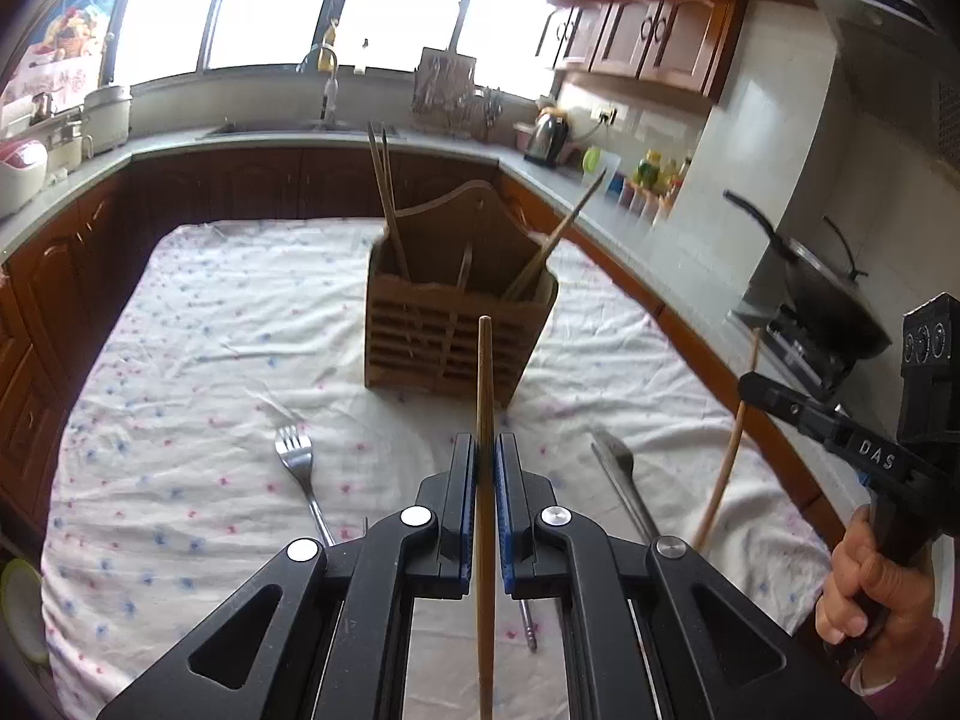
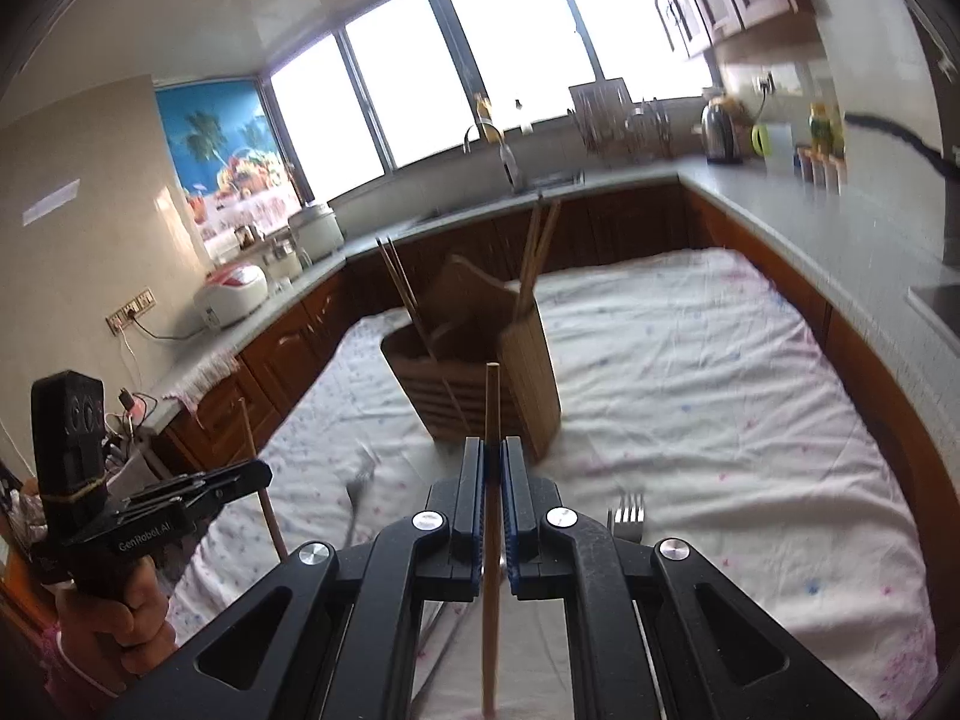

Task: Organize utensils
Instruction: 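Lift both wooden chopsticks upright and carry them over the wooden holder, then lower both chopsticks into the holder slots and open both tools, then withdraw both open tools from the holder back over the utensils, then close the left tool on a metal chopstick while the right tool grasps a metal spoon, then lift the metal chopstick and spoon upright and carry them to the holder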

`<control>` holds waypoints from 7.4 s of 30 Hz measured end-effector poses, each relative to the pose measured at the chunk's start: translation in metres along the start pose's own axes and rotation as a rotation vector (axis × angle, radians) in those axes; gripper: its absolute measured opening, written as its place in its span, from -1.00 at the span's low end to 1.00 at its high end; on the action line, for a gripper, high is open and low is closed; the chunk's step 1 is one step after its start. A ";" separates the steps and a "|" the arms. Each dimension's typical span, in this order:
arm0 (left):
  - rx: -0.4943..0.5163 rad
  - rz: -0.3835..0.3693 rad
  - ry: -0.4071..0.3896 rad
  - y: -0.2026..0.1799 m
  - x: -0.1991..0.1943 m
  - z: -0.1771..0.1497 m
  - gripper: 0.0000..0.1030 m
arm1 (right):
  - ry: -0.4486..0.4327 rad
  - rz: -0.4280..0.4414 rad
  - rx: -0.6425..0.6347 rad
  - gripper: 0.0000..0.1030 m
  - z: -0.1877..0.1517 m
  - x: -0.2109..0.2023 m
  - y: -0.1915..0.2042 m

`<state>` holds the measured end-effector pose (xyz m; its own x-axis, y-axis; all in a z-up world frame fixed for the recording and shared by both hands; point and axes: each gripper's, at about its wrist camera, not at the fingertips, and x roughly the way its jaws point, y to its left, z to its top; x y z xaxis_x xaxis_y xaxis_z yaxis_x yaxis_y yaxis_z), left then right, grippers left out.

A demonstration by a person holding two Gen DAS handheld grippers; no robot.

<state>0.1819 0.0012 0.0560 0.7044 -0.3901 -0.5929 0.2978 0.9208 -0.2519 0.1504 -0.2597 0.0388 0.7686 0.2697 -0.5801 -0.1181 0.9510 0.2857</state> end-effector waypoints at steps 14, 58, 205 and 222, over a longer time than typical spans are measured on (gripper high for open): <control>-0.026 0.013 -0.100 0.005 -0.040 -0.004 -0.92 | -0.044 0.006 -0.004 -0.90 0.007 -0.012 0.007; -0.058 0.064 -0.442 0.052 0.015 0.120 -0.92 | -0.305 -0.004 -0.049 -0.90 0.154 0.037 0.019; 0.108 0.118 0.351 0.028 0.131 -0.053 -0.77 | 0.372 -0.043 0.075 -0.67 -0.097 0.138 0.005; 0.074 0.105 0.297 0.023 0.107 -0.047 -0.94 | 0.333 0.005 0.088 -0.96 -0.091 0.116 0.005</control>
<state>0.2335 -0.0197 -0.0489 0.5179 -0.2663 -0.8130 0.2874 0.9492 -0.1278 0.1817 -0.2100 -0.0970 0.5188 0.3229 -0.7916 -0.0556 0.9367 0.3457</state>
